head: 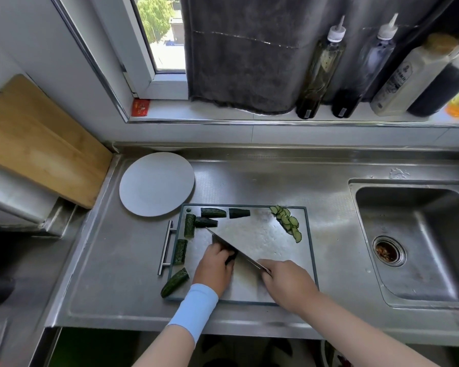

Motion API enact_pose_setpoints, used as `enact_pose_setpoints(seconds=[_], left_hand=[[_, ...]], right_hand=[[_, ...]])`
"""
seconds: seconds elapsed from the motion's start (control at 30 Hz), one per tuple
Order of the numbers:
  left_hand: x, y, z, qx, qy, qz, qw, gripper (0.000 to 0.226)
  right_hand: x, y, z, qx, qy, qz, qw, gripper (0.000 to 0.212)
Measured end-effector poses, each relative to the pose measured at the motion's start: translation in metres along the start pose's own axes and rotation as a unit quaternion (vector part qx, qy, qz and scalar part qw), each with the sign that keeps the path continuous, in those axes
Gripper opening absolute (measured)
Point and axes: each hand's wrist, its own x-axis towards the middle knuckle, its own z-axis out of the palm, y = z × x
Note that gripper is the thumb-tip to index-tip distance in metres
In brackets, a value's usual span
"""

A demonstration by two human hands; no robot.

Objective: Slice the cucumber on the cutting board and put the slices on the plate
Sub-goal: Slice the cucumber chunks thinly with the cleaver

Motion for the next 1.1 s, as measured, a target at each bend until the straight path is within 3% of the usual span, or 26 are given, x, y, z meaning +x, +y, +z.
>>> enact_pose_setpoints(seconds=[0.43,1.1], left_hand=[[-0.005,-0.004,0.006,0.002,0.076,0.043,0.996,0.019],[-0.006,0.003,-0.002,0.003,0.061,0.013,0.998,0.023]], right_hand=[[0.001,-0.007,0.007,-0.057,0.013,0.001,0.998,0.032],[-0.010,-0.012,0.002,-0.080,0.030,-0.017,0.996,0.034]])
